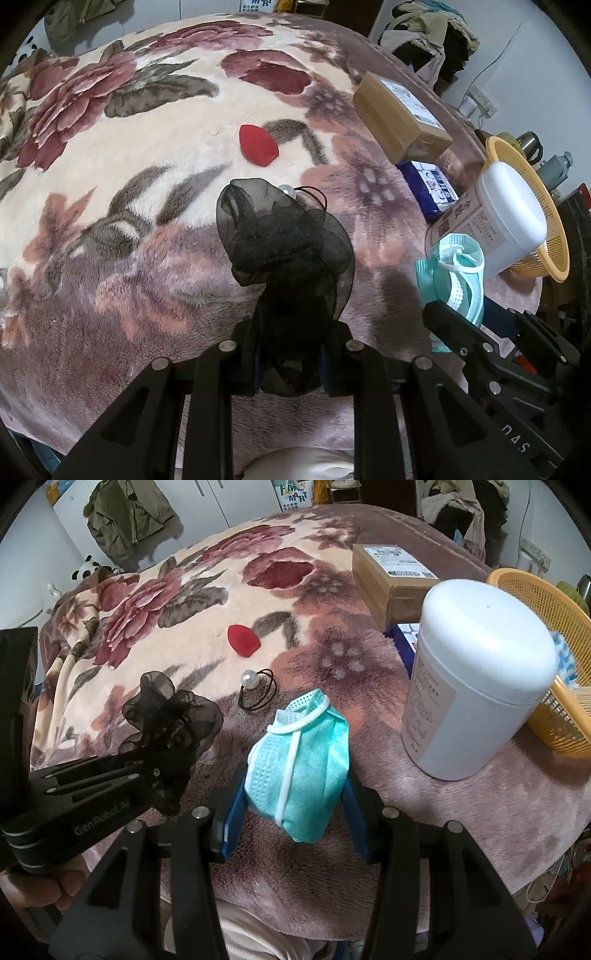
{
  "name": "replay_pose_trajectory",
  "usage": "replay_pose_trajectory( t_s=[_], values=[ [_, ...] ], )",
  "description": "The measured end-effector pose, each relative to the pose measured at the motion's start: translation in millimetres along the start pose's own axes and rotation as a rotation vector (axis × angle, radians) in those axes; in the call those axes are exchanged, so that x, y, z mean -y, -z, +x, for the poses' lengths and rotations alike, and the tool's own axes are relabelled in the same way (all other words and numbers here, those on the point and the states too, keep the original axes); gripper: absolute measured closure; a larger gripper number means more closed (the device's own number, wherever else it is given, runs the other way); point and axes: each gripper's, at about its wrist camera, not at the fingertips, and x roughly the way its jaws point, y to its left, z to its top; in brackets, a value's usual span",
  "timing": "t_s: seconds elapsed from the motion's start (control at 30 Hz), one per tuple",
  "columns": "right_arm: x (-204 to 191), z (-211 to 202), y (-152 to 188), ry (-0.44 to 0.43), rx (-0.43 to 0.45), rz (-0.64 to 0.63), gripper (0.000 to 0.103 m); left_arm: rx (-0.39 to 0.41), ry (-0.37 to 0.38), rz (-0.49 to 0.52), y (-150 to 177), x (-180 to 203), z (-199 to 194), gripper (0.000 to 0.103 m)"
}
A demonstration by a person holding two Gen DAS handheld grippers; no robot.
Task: Organize soft objects
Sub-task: 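Lift the scrunchie and mask with both grippers and carry them over the orange basket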
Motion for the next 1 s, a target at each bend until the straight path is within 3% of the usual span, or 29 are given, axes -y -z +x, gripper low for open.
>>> replay_pose_trajectory(
  t_s=[1.0],
  values=[
    [11.1,-48.6,-27.6,-0.018,0.098,-0.004,0.054,0.075,0.005,0.060,-26.3,41.6,-46.3,0.081]
  ],
)
